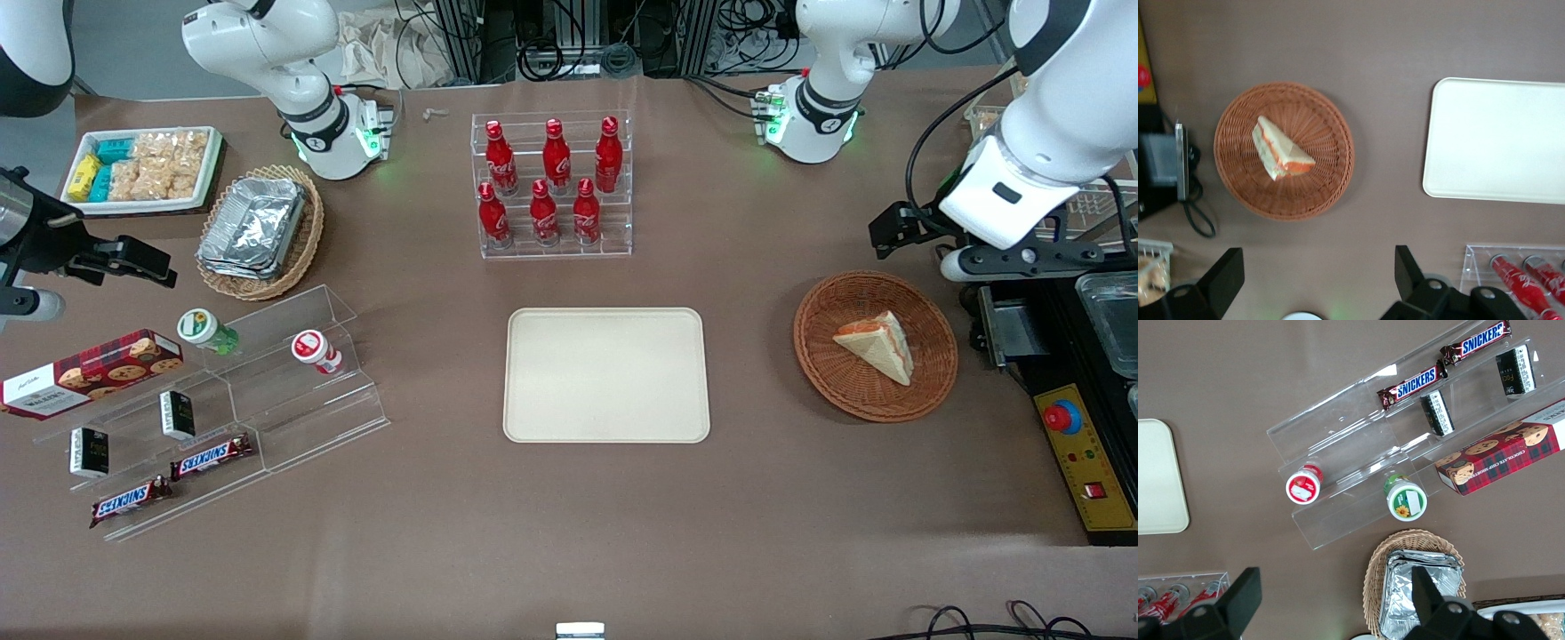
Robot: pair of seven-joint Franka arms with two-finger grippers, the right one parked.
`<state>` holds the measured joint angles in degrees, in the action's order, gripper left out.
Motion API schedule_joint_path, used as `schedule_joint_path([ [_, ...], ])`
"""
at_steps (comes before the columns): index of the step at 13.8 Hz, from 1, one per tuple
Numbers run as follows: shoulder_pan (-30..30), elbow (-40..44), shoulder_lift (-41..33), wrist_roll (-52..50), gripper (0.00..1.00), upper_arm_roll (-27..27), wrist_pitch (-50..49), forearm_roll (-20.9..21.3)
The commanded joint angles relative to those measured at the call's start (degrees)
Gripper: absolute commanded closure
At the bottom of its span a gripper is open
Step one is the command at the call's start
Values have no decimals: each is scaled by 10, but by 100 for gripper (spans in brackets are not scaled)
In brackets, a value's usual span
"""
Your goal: Place sandwich from basket to tray
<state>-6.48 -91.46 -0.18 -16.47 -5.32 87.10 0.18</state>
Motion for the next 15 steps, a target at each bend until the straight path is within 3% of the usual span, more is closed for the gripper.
schedule_joint_path([
  [1, 2, -14, -3, -80, 0, 0, -13, 7],
  [8, 1, -88, -6, -100, 0, 87, 11, 8],
  [15, 1, -332, -75, -180, 0, 123, 270, 8],
])
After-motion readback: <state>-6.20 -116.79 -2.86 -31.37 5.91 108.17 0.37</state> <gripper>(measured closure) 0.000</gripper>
